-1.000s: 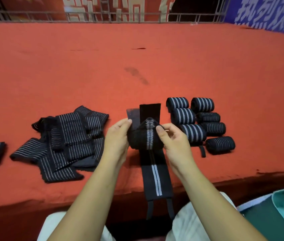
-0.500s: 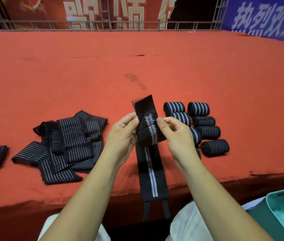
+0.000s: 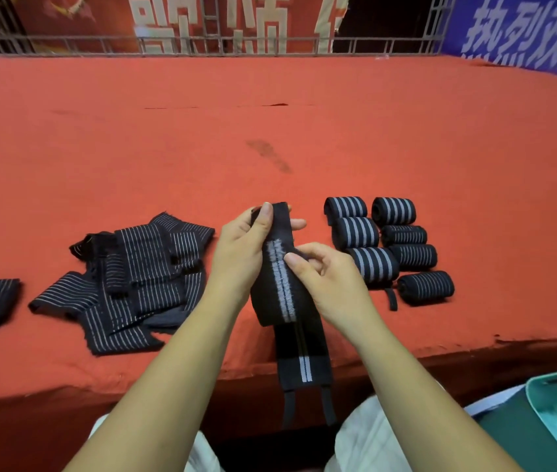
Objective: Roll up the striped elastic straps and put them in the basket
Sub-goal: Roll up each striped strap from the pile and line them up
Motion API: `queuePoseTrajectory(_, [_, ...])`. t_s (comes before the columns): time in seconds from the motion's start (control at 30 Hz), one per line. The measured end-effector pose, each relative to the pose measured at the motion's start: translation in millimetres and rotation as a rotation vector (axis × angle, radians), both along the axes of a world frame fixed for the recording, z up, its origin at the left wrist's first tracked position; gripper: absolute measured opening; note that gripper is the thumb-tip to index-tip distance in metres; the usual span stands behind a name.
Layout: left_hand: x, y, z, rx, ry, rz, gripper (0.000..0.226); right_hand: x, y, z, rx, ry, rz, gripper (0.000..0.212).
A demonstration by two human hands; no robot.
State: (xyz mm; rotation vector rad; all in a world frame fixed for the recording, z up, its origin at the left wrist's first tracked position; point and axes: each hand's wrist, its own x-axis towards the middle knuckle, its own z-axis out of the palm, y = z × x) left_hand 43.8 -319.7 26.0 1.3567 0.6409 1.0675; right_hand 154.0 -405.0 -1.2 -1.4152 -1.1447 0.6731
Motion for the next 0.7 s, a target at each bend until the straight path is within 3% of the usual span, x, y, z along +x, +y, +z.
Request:
queuePoseTrajectory(0.13, [1,-1,-2,-0.034,-0.044,-0.001,0.035,2,-1,1,0.034,-0.064,-0.016,0.009])
queuePoseTrajectory(0.3, [1,2,-17,0.3,0.247,-0.037,0.02,17,6,13,0.131,0.062,-0.171,0.009])
queuePoseTrajectory(0.4, [-2,1,-20,0.179,0.136,-0.146,0.021,27,6,22,0.064,0.106,-0.059,0.007])
queuePoseTrajectory(0.5, [-3,0,-16,0.011,-0.082,-0.274,0.031,35,4,28,0.056,0.256,0.097,0.029])
queuePoseTrajectory(0.57, [-2,-1,-13,-0.106,-0.189,-0.32,0.038,39,4,31,0.059,0.347,0.201,0.033])
queuePoseTrajectory(0.7, [0,-4,-7,-0.128,-0.191,-0.333,0.032,44,2,37,0.047,0.461,0.292,0.029])
